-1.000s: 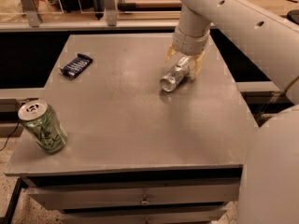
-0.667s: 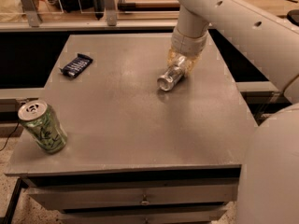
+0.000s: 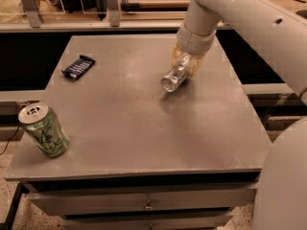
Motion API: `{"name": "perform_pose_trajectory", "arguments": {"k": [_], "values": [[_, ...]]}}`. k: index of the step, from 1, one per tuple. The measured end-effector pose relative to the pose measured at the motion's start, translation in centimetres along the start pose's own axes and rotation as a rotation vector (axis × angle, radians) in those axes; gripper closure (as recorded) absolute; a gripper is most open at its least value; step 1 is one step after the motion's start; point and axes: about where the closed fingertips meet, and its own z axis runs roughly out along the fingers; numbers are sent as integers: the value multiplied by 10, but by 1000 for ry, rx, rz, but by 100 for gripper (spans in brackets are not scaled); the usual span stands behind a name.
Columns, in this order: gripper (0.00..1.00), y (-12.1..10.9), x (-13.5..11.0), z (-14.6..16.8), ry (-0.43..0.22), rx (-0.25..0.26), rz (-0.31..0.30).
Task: Move redbull can near rxbar blueberry
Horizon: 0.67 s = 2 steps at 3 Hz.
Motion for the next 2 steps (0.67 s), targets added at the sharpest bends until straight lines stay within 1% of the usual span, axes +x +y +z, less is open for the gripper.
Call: {"name": "perform_pose_trajectory", "arguments": {"k": [1, 2], "values": [[100, -1, -1, 0, -5, 5, 1], [100, -6, 0, -4, -2, 35, 0]]}}
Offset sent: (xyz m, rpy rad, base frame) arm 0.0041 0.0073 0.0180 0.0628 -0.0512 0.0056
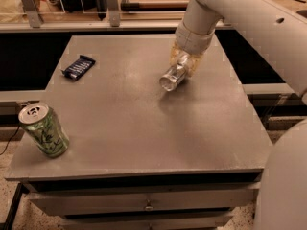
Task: Move redbull can near rxbar blueberry
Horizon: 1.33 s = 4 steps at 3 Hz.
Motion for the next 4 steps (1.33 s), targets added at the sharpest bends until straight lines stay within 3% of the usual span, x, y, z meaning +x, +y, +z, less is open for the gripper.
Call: {"name": "perform_pose_trajectory", "arguments": {"k": [3, 4], "values": [[100, -105, -20, -21, -25, 318, -117], [100, -140, -28, -18, -14, 372, -145]]}}
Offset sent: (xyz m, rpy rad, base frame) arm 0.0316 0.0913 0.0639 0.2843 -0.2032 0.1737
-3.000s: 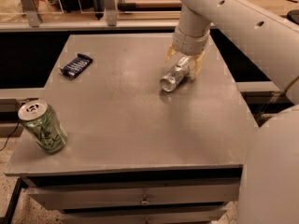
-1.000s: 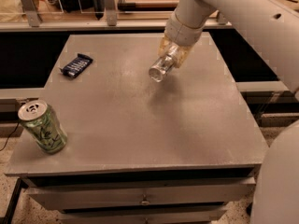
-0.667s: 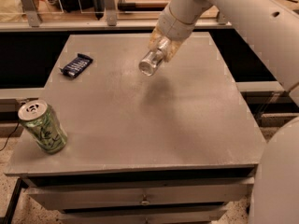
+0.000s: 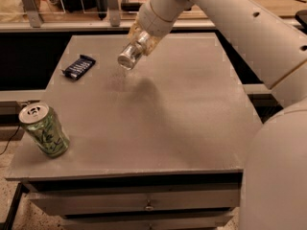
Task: Move redbull can near rxbar blueberry
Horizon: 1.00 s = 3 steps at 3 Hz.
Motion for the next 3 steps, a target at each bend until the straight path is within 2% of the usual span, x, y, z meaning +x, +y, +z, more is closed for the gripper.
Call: {"name": "perform_pose_trajectory", "arguments": {"k": [2, 3], "values": [[100, -46, -11, 35, 2, 24, -25], [100, -67, -32, 48, -31, 22, -64]]}}
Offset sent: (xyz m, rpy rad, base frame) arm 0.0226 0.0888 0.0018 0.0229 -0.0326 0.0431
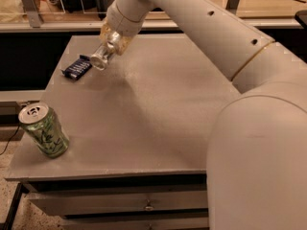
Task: Move redbull can near rxbar blueberry
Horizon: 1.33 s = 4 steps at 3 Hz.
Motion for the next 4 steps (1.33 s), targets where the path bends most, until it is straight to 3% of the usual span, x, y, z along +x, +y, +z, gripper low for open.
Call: {"name": "perform_pose_trajectory", "arguments": {"k": [2, 4], "values": [[100, -13, -14, 25, -19, -28, -28], [100, -12, -13, 37, -22, -57, -32]]}}
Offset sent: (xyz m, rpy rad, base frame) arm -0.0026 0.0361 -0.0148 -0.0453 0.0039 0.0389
